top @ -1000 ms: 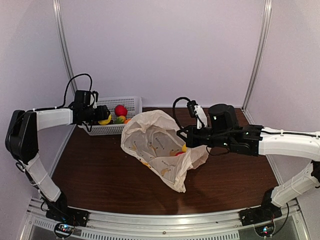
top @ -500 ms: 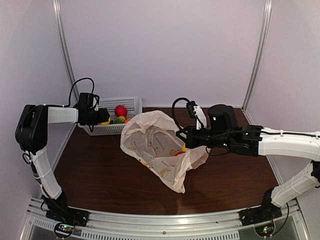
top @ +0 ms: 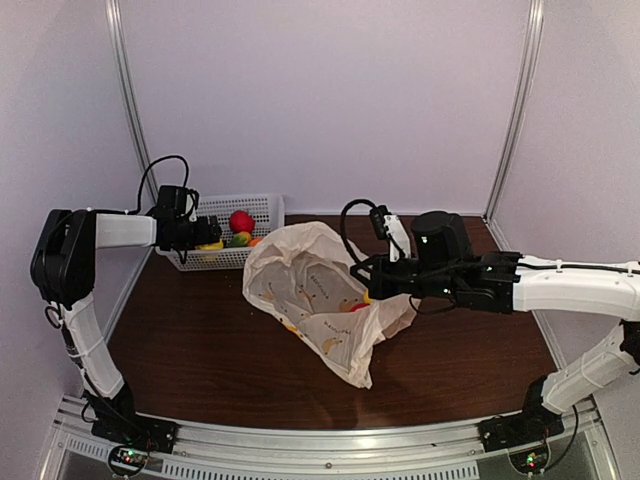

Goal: Untie the knot of the plastic bag and take out the fruit
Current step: Place the fake fruit in the bin, then adjust the bag opening for the takeout bag.

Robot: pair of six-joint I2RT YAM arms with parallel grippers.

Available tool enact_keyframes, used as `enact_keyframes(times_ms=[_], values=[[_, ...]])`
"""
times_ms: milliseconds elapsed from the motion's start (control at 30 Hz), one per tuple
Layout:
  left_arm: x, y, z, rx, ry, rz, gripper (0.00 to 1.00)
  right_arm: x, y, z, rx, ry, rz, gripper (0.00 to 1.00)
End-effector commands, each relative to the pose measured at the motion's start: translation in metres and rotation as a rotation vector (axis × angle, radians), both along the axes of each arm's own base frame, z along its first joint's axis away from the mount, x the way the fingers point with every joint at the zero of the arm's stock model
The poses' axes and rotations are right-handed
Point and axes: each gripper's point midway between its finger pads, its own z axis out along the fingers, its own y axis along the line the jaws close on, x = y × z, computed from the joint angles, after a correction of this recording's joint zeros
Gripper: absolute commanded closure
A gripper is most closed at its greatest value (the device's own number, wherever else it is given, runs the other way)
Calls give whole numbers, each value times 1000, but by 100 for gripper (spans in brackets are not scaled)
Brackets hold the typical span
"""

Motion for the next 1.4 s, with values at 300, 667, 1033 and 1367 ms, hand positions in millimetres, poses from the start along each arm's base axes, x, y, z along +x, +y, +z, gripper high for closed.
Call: enact_keyframes(times_ms=[300, 667, 1033, 1367], values=[[-24, -6, 75, -56, -165, -72, 8, -1, 2, 10, 28, -21, 0, 100], [-134, -75, 140, -209, -288, -364, 12, -10, 12, 25, 53, -53, 97, 100], [-259, -170, 185, -350, -335, -722, 24, -14, 37, 36, 67, -77, 205, 100], [-264, -202, 152, -258, -264, -696, 24, -34, 55, 46, 104, -85, 344, 100]])
